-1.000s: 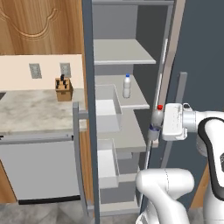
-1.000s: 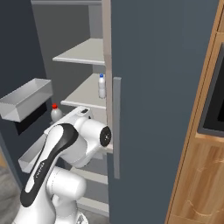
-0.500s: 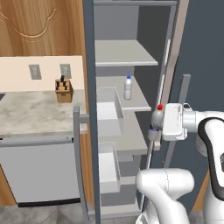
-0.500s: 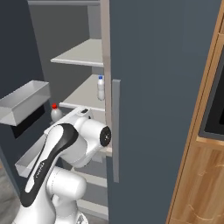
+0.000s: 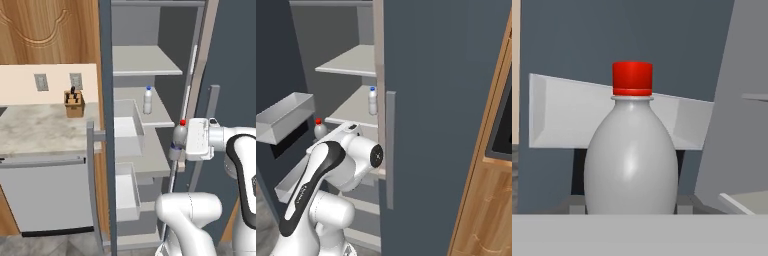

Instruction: Take the bottled waters from the counter and place them in the freezer to freeze. Close the freezer door after placing the bottles.

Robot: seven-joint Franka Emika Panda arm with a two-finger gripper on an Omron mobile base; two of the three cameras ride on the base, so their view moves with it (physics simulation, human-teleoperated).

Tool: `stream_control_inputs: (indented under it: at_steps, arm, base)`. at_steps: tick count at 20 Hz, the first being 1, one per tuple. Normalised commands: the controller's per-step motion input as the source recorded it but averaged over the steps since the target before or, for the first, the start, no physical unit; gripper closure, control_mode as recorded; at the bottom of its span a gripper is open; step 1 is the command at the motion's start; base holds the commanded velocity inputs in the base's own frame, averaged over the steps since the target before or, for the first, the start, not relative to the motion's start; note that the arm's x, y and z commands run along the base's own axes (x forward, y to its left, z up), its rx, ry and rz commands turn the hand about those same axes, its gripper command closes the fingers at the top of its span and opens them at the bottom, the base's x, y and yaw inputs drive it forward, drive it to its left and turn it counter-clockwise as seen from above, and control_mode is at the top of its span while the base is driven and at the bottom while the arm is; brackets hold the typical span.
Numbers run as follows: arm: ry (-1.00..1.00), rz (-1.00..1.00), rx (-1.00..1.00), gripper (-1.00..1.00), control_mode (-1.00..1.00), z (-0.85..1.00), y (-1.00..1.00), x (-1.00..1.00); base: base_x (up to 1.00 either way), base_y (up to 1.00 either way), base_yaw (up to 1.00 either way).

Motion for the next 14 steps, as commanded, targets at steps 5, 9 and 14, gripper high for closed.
stream_control_inputs:
  at_steps: [5, 9, 14]
  arm:
    - [0.0, 0.0, 0.0, 1.0, 1.0, 0.0, 0.0, 0.0]
    - [0.0, 0.0, 0.0, 1.0, 1.0, 0.0, 0.0, 0.0]
    - [0.0, 0.0, 0.0, 1.0, 1.0, 0.0, 0.0, 0.0]
  base:
    - [0.23, 0.21, 0.0]
    - [0.22, 0.11, 0.0]
    - [0.34, 0.15, 0.0]
